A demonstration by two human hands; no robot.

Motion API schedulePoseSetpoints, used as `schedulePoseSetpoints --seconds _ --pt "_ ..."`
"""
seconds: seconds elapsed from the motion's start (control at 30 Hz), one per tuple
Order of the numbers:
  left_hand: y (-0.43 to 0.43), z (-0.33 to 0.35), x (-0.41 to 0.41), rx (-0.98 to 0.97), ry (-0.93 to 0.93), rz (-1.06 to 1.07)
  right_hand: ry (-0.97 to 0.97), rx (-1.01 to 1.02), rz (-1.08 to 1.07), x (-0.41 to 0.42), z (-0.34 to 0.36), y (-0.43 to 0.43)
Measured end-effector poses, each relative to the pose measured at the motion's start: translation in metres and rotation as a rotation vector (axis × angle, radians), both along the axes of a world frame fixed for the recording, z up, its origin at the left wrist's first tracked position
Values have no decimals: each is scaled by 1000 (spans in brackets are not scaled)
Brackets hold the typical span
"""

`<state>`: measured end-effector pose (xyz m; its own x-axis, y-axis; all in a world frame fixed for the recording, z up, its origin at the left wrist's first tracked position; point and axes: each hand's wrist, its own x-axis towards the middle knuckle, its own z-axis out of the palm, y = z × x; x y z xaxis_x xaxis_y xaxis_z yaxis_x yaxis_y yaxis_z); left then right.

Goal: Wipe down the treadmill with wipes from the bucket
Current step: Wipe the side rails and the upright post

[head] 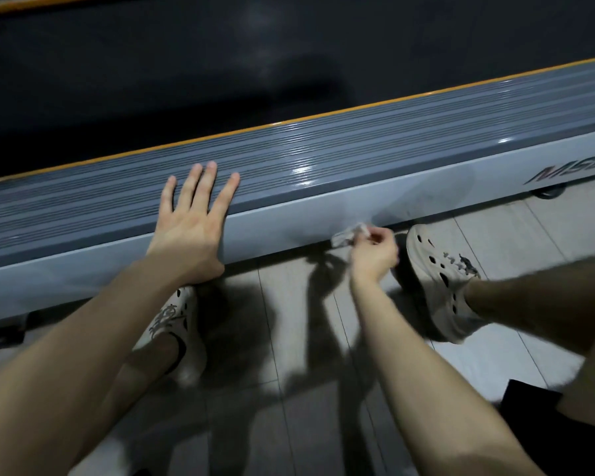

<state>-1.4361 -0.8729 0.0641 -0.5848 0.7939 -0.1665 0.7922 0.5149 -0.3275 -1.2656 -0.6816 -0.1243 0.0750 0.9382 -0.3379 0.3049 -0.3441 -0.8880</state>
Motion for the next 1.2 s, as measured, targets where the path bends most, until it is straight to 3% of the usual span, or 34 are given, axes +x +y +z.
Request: schedulePoseSetpoints --seconds 0.07,0.17,0.23,0.33,0.4,0.53,0.57,0.67,0.73,0.87,1.0,1.07,1.1,1.2 --pt "1 0 1 6 1 0 -66 -37 -255 31 -22 58" --pt "3 1 2 -4 15 14 -28 36 -250 19 9 52" --pt "3 1 2 -10 19 17 76 2 -25 -14 33 -9" --pt "2 3 3 10 8 0 292 -101 525 -51 59 -128" --pt "2 3 2 35 -1 -24 346 -129 647 -66 63 -149" --pt "2 4 2 16 10 -7 229 -105 518 -47 49 -72" --pt "2 4 2 13 11 -3 170 -72 416 -28 37 -43" --pt "1 7 2 7 -10 4 53 -41 -154 41 20 50" --pt "4 8 6 -2 -29 19 56 30 -355 66 30 98" --pt "28 10 23 67 -70 108 236 243 -253 30 78 81" --pt "76 12 38 149 -146 72 508 258 203 -17 108 -40" --pt "103 13 43 156 -137 -44 509 323 389 -13 106 -55" --pt "117 13 44 143 -129 -103 482 343 356 -8 101 -44" --pt "156 12 48 75 -119 -241 326 300 -69 22 84 46"
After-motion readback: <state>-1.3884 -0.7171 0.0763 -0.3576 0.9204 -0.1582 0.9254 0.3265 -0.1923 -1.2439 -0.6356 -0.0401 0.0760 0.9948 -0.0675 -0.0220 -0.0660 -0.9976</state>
